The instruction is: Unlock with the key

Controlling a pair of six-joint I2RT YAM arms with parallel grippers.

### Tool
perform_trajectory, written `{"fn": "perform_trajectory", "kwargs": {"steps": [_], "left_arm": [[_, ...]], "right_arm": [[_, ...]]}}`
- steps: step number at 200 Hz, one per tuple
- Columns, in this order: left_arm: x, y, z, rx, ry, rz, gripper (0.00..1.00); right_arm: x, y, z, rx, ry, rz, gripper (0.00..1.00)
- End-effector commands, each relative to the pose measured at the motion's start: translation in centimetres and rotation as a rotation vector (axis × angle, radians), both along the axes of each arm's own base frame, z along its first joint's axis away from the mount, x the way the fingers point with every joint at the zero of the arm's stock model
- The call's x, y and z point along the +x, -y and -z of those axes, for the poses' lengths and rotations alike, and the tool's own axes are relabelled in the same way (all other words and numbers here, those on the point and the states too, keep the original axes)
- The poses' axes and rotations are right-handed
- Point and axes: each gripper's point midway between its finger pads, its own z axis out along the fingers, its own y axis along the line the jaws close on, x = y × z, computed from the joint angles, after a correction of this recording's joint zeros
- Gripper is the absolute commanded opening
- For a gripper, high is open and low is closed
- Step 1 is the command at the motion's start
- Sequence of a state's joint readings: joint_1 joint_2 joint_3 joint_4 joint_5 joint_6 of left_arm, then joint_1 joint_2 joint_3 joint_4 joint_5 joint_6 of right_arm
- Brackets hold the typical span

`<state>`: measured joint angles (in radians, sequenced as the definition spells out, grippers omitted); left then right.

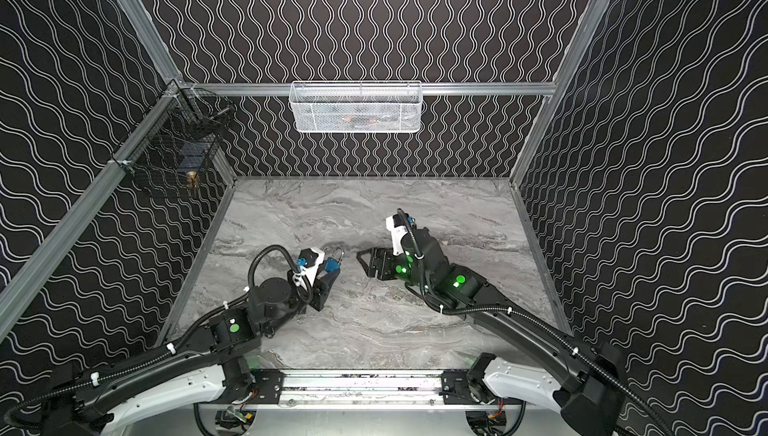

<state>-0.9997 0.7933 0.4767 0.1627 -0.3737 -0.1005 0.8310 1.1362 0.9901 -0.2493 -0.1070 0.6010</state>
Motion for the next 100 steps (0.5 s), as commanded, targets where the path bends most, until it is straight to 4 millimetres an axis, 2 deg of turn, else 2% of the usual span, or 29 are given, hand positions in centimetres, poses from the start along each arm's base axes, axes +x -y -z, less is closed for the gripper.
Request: {"fn": "perform_trajectory", "kwargs": {"steps": [1,44,76,100], "left_arm": [[-0.5,0.8,-3.5,-0.058,0.182,0.072,0.00],[-0.4,0.4,-2.8,-0.045,0.209,0.058,0.00],[-0.2,0.5,-2.6,-0.042,0.205,0.048,0.00],[-0.1,0.4,-2.5,-0.047,0.209,0.038,0.00]], "right_arm": [[-0.5,-0.7,-0.4,-0.062,0.023,-0.095,0.81],[0.8,-2.3,-1.2,-0.121,0.038,-0.112,0.82],[1.6,-3.9,-0.6,-0.237,0.039,-0.140,0.82],[2.4,-4.3,0.0,-0.292,0.036,-0.125,0.82]]}}
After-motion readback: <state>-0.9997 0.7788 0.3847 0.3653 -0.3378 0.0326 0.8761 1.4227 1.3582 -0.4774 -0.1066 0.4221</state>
